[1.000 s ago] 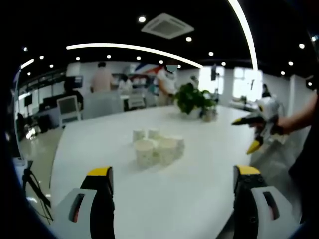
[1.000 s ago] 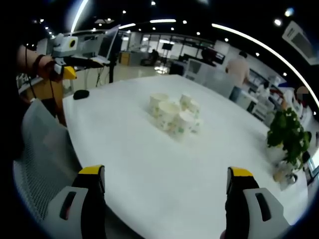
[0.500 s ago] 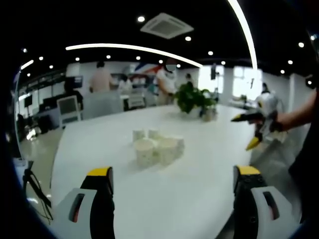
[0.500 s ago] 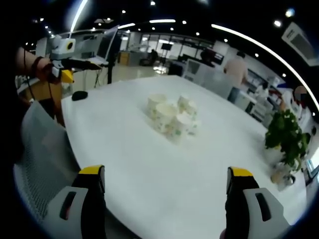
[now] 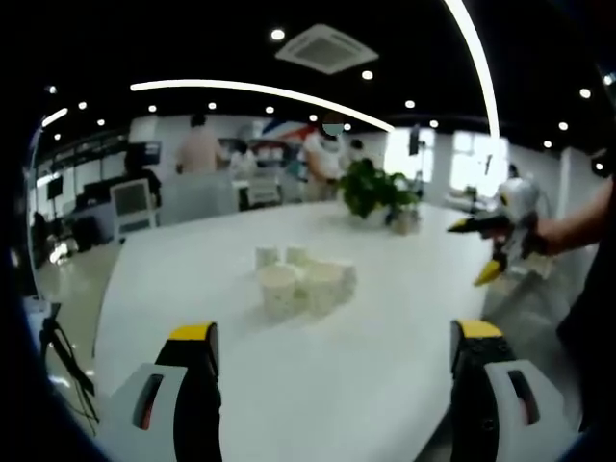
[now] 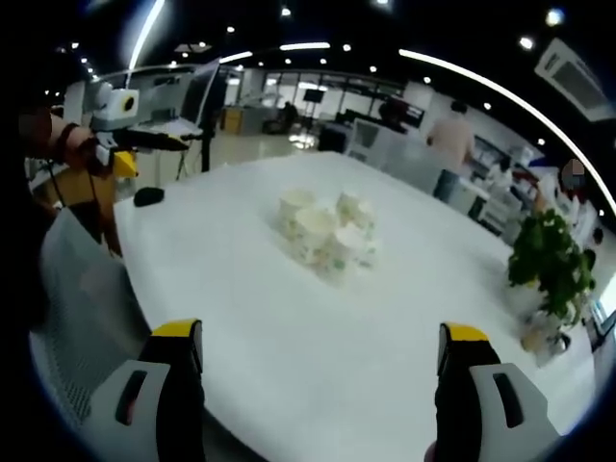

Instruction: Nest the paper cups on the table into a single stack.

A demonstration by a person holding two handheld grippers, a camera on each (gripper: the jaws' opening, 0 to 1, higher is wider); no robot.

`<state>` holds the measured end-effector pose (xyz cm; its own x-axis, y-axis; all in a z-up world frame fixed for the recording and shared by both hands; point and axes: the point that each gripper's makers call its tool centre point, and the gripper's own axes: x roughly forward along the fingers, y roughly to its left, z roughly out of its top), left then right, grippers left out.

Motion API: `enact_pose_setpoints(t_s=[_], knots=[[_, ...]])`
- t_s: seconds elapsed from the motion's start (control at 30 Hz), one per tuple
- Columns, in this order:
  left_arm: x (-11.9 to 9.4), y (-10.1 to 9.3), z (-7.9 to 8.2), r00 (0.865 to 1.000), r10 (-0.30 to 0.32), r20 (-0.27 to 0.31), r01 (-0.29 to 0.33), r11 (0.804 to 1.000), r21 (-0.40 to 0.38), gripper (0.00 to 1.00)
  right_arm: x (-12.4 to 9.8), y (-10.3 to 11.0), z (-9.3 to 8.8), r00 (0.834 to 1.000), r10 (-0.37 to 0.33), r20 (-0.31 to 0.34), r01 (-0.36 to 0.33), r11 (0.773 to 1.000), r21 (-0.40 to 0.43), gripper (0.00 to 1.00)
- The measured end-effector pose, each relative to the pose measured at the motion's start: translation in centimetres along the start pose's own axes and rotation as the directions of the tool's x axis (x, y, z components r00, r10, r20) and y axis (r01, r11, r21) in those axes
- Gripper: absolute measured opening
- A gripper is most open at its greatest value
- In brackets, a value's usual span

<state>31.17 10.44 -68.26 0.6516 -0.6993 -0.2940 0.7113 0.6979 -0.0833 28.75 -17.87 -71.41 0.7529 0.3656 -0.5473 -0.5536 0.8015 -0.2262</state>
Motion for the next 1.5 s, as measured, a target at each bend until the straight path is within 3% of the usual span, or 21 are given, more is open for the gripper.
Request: enact_pose_setpoints(t_s=[0.2, 1.5], knots=[[-0.06, 0.07, 0.08, 1.0, 0.003, 0.002, -0.003, 1.0, -0.005, 0.99, 0.14, 0.28, -0.64, 1.0, 0.007, -0.009, -0.007, 1.0, 0.018, 1.0], [-0.12, -0.37, -0.22, 1.0, 0.011, -0.015, -0.011, 1.0, -0.012, 0.99, 0.63, 0.09, -0.09, 1.0, 0.026, 0.007, -0.026, 1.0, 0.003, 0.98]])
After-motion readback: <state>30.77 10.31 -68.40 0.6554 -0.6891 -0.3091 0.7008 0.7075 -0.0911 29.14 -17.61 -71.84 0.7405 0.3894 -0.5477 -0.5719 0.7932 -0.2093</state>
